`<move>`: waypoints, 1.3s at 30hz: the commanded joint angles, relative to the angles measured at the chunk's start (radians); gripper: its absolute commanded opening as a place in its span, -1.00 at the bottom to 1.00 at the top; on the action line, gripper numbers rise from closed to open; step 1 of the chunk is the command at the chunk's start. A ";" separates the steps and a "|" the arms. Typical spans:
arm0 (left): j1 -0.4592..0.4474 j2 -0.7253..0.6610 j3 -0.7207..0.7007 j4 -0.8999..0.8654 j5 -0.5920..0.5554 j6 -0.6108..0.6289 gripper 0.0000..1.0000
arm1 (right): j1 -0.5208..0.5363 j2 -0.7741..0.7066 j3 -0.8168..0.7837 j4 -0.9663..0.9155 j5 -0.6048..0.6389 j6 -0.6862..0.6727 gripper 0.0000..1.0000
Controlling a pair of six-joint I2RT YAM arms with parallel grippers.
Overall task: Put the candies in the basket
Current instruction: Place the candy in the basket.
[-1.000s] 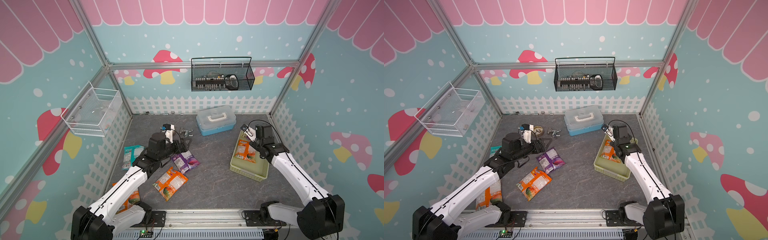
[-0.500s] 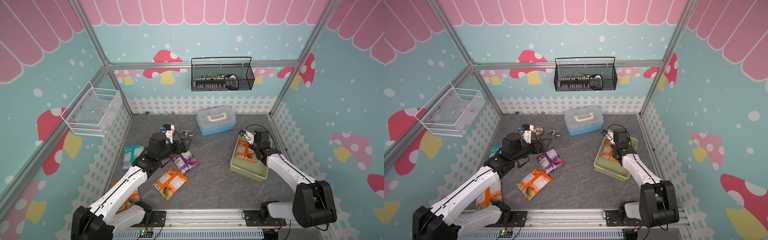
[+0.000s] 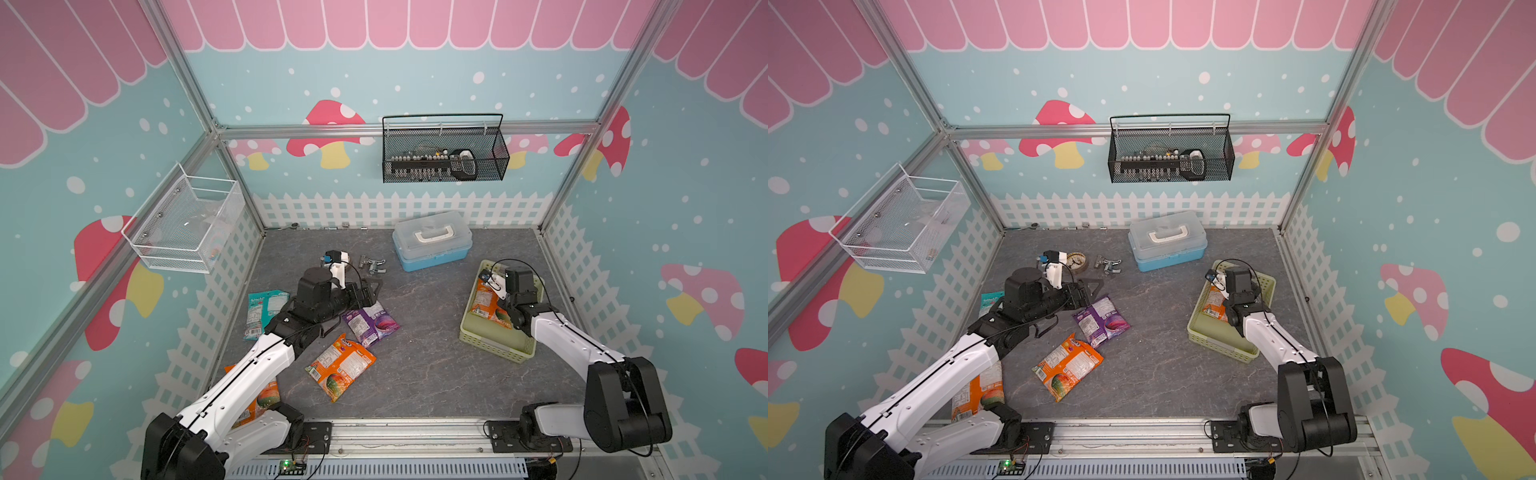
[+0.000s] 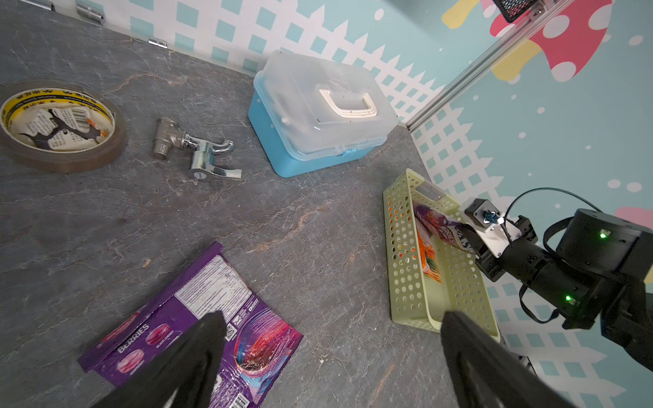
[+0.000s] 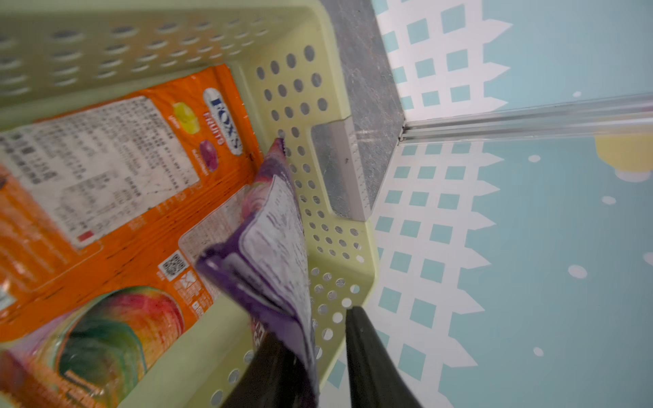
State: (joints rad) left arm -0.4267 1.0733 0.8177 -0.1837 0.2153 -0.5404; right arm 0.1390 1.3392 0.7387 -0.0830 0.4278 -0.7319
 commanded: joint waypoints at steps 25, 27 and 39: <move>0.004 -0.020 -0.040 -0.022 -0.032 0.039 0.98 | 0.008 0.066 0.027 -0.350 -0.083 0.173 0.40; 0.029 -0.016 -0.042 -0.029 -0.046 0.035 0.98 | 0.021 0.062 0.055 -0.386 -0.090 0.198 0.41; 0.131 -0.055 -0.120 -0.047 -0.091 -0.049 0.89 | 0.118 -0.111 0.174 -0.411 -0.209 0.401 0.49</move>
State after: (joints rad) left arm -0.3187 1.0241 0.7197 -0.2237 0.0875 -0.5690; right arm 0.2359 1.2789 0.8684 -0.5156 0.3004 -0.4469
